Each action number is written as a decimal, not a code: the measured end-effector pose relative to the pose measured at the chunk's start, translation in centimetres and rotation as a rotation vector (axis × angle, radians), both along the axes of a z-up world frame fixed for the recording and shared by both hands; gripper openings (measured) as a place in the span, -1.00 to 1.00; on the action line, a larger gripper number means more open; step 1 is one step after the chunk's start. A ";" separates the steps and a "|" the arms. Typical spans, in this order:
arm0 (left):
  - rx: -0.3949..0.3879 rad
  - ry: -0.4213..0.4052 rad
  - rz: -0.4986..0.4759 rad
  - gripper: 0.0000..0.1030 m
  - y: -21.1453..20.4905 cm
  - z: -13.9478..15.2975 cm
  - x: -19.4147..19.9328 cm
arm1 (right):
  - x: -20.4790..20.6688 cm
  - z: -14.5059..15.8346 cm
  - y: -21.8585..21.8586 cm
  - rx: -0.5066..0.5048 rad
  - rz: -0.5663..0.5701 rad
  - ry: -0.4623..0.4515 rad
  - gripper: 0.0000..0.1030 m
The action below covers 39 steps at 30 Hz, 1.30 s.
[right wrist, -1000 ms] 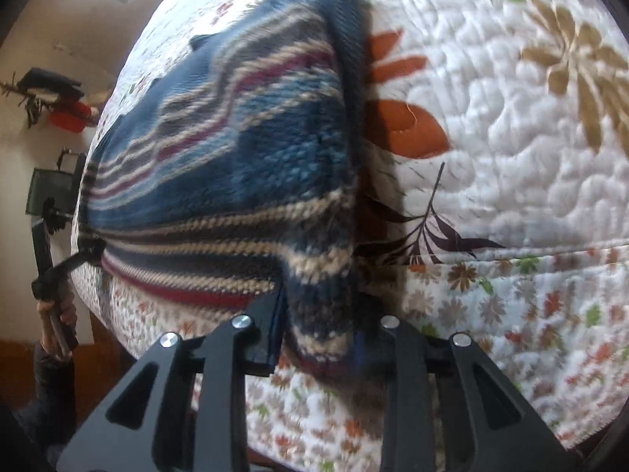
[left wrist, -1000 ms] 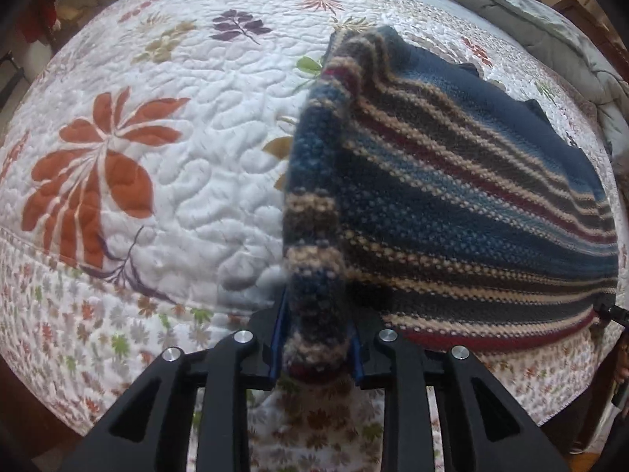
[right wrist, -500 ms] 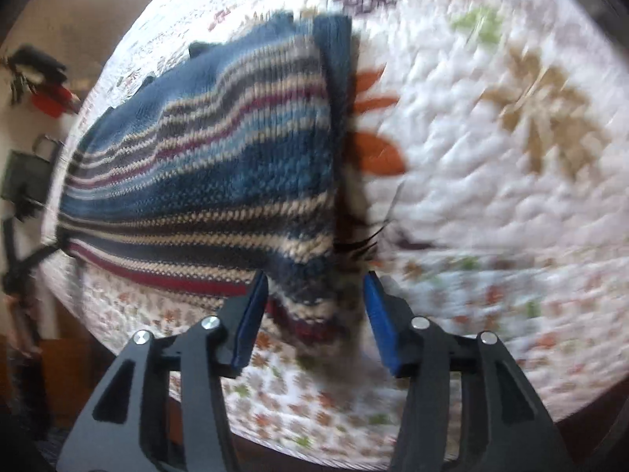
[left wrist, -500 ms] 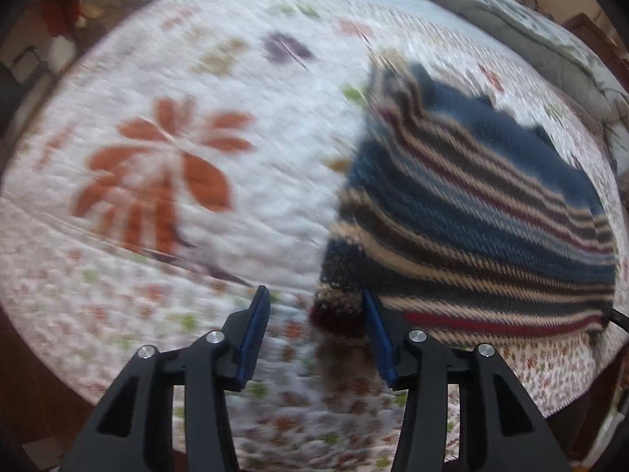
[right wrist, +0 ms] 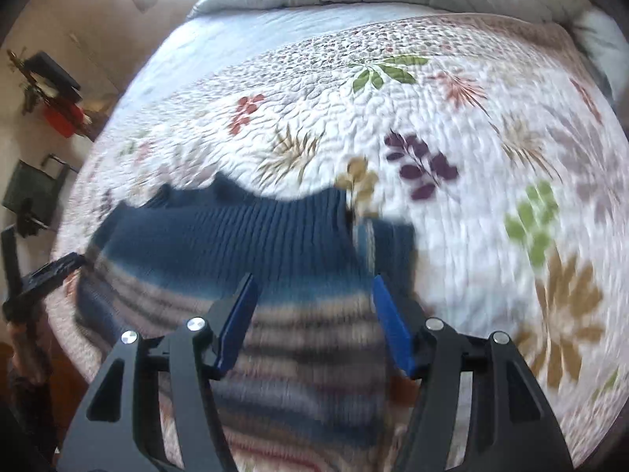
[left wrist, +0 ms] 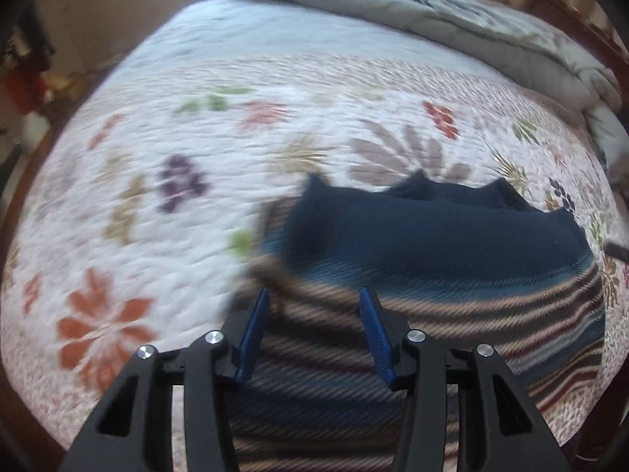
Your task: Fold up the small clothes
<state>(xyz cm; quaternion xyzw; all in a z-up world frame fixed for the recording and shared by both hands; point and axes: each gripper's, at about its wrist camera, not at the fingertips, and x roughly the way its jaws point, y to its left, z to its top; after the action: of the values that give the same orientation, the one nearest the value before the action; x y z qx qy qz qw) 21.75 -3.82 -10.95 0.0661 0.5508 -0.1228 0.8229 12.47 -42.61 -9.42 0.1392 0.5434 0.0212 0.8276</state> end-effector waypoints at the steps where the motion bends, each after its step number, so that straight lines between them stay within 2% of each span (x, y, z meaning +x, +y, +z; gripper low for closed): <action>1: 0.015 -0.002 -0.004 -0.06 -0.9 -0.5 0.4 | 1.2 -0.6 0.1 0.009 0.004 0.009 0.19; 6: 0.055 0.045 -0.020 -0.05 -3.3 -3.7 2.1 | 5.4 -3.6 -0.7 0.042 0.034 0.076 0.16; 8: 0.068 0.033 -0.029 -0.03 -3.6 -4.2 2.2 | 5.9 -4.2 -0.8 0.064 0.046 0.081 -0.41; 10: 0.073 0.015 -0.035 -0.02 -3.7 -4.3 2.1 | 5.8 -4.2 -0.7 0.078 0.060 0.075 -0.70; 11: 0.072 0.011 -0.034 -0.02 -3.7 -4.3 2.1 | 5.8 -4.1 -0.8 0.085 0.065 0.069 -0.76; 17: 0.066 -0.012 -0.015 -0.02 -3.7 -4.3 1.7 | 5.6 -2.5 -2.6 0.099 0.047 0.010 -0.81; 20: 0.066 -0.028 -0.004 -0.01 -3.8 -4.4 1.5 | 5.7 -3.5 -2.8 0.069 0.044 0.036 -0.81; 24: 0.075 -0.056 -0.005 0.01 -3.9 -4.4 1.1 | 6.1 -6.3 -2.0 -0.008 0.031 0.096 -0.80; 30: 0.057 -0.071 -0.003 0.01 -3.7 -3.8 0.4 | 5.9 -6.5 -2.2 0.008 -0.006 0.087 -0.77; 32: 0.039 -0.076 -0.006 0.01 -3.7 -3.2 -0.1 | 5.2 -5.8 -2.7 0.055 -0.034 0.072 -0.47; 35: 0.019 -0.099 -0.021 0.02 -3.8 -1.7 -1.6 | 3.6 -4.7 -3.1 0.108 -0.068 0.050 -0.21; 39: -0.004 -0.133 -0.042 0.16 -4.0 0.2 -3.4 | -0.3 -2.7 -2.6 0.085 -0.077 0.028 0.16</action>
<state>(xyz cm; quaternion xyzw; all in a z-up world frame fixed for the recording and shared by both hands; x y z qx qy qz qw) 18.36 -7.83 -10.76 0.0840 0.4934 -0.1366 0.8549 12.19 -45.18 -12.11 0.1953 0.5476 0.0105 0.8136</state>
